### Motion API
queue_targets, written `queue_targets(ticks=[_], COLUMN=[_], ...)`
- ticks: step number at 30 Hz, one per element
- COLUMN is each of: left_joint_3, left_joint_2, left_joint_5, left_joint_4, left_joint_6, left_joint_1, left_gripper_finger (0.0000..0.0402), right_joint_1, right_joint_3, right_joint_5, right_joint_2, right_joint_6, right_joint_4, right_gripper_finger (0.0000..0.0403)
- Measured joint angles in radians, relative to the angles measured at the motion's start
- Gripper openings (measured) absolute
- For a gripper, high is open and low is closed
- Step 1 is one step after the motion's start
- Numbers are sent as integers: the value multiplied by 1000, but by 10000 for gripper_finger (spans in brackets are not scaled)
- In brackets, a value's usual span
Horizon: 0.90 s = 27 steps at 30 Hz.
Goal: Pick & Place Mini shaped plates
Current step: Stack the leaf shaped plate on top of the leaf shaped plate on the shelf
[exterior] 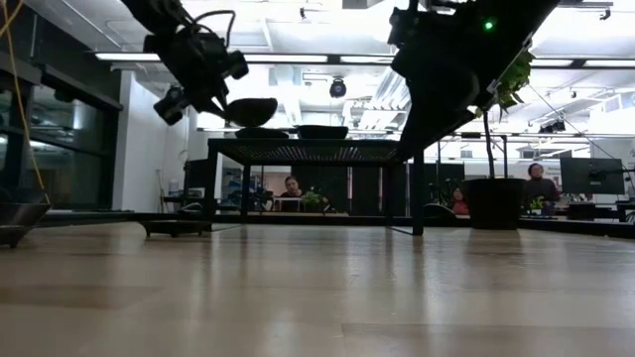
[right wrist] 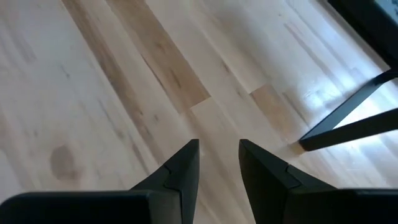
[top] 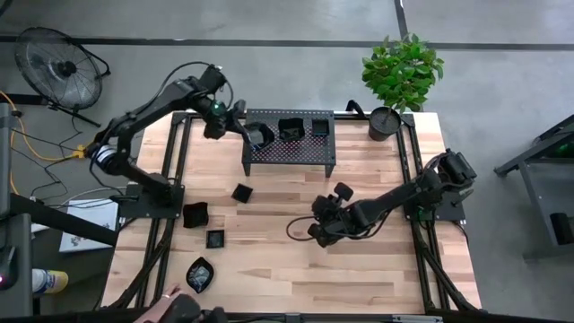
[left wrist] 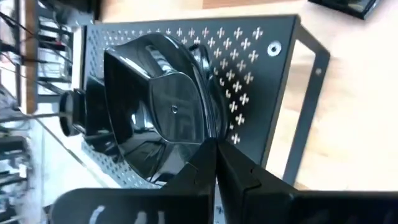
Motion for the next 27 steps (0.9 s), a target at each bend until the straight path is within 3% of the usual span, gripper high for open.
queue_targets(ticks=[6,15,27], left_joint_3=[108,175,228], left_joint_2=[81,128,131], left_joint_5=[-54,-323,-337], left_joint_4=[-73,-132,-109], left_joint_6=[-34,-29,-82], left_joint_1=[-35,-130,-132], left_gripper_finger=[0,0,0], right_joint_1=[-30,-78,-85], right_joint_3=[0,0,0], right_joint_5=[2,1,-5], right_joint_2=[0,0,0], right_joint_6=[-86,-142,-135], right_joint_4=[0,-1,0], right_gripper_finger=[108,108,108])
